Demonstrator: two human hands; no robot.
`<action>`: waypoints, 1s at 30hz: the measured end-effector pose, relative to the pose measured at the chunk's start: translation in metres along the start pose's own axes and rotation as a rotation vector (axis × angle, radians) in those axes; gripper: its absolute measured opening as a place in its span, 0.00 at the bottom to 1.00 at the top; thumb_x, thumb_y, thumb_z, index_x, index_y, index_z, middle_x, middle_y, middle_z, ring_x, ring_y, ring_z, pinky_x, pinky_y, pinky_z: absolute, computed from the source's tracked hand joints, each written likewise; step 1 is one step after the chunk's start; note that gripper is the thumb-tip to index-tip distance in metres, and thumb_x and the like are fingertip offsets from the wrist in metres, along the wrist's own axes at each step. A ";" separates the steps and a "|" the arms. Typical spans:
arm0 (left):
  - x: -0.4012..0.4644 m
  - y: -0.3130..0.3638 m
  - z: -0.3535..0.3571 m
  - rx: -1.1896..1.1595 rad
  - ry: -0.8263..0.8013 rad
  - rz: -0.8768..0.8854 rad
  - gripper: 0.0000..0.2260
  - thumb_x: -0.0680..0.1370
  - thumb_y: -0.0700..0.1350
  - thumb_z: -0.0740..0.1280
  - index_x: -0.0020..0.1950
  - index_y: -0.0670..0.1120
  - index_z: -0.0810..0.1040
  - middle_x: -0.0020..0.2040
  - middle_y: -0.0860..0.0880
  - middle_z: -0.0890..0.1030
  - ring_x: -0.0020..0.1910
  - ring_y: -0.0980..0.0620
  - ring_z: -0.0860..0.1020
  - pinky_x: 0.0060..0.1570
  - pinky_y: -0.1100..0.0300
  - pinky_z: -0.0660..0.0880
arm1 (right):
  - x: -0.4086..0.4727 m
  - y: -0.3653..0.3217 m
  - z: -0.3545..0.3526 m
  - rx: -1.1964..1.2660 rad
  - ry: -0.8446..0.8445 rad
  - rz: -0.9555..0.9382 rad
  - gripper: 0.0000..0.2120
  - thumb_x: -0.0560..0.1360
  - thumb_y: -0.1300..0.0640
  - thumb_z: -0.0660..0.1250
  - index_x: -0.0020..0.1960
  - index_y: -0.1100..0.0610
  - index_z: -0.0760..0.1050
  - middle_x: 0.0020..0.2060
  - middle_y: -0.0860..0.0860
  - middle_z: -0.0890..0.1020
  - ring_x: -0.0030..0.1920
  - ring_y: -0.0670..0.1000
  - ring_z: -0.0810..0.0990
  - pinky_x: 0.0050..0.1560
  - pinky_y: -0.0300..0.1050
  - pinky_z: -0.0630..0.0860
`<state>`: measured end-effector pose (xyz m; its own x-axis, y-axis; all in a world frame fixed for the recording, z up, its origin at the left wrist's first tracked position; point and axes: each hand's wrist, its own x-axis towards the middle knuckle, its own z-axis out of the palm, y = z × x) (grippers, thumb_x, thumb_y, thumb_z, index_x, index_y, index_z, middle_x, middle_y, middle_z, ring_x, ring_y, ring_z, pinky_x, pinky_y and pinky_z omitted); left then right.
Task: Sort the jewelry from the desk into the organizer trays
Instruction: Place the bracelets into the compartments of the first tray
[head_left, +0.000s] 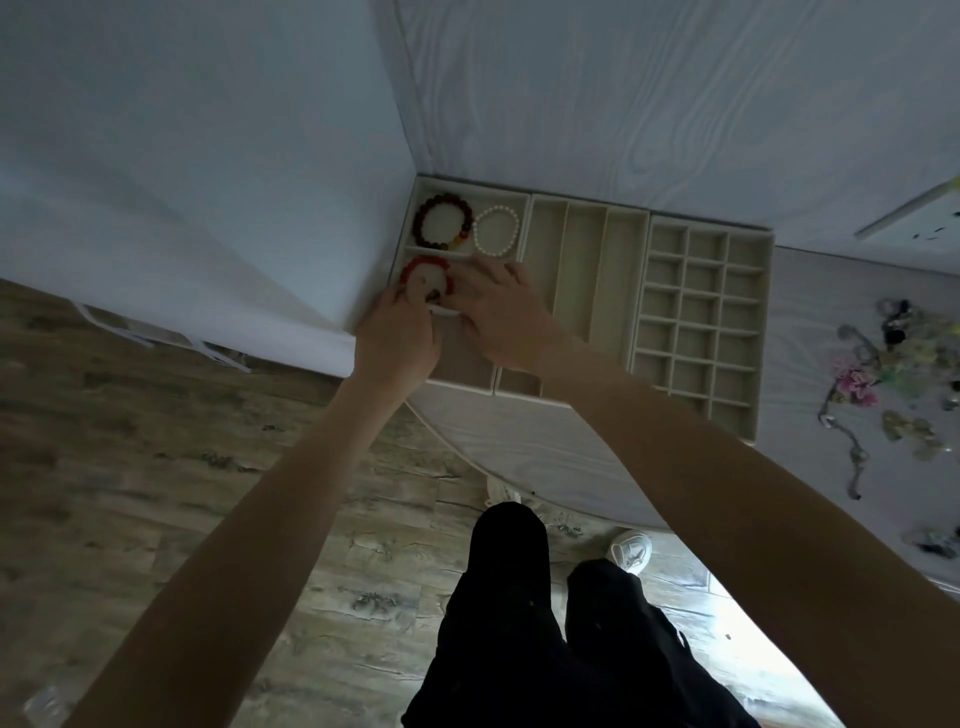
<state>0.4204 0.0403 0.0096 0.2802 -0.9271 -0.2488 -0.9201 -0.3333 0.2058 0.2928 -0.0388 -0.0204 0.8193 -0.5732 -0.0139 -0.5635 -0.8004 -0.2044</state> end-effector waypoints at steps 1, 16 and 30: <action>-0.001 -0.001 0.000 0.000 -0.001 0.004 0.23 0.80 0.43 0.58 0.74 0.38 0.59 0.67 0.39 0.70 0.64 0.42 0.70 0.57 0.50 0.70 | 0.000 0.001 0.001 0.007 -0.010 0.004 0.15 0.75 0.55 0.60 0.60 0.52 0.77 0.67 0.51 0.72 0.69 0.57 0.64 0.61 0.50 0.53; -0.061 0.129 0.023 -0.213 0.314 0.805 0.10 0.74 0.39 0.65 0.54 0.41 0.80 0.50 0.45 0.81 0.51 0.46 0.76 0.51 0.57 0.71 | -0.215 0.043 -0.069 0.574 0.325 0.675 0.13 0.78 0.55 0.59 0.59 0.52 0.77 0.46 0.50 0.84 0.46 0.52 0.82 0.46 0.52 0.78; -0.085 0.431 0.116 -0.292 -0.229 0.806 0.16 0.78 0.46 0.64 0.65 0.47 0.73 0.61 0.50 0.77 0.58 0.51 0.74 0.57 0.57 0.71 | -0.464 0.208 -0.063 0.263 0.292 1.209 0.15 0.75 0.64 0.63 0.61 0.58 0.76 0.59 0.57 0.77 0.57 0.60 0.73 0.57 0.48 0.67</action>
<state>-0.0316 -0.0041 0.0093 -0.5129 -0.8525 -0.1008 -0.6989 0.3465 0.6257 -0.2116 0.0496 0.0052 -0.2731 -0.9546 -0.1186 -0.8668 0.2977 -0.4000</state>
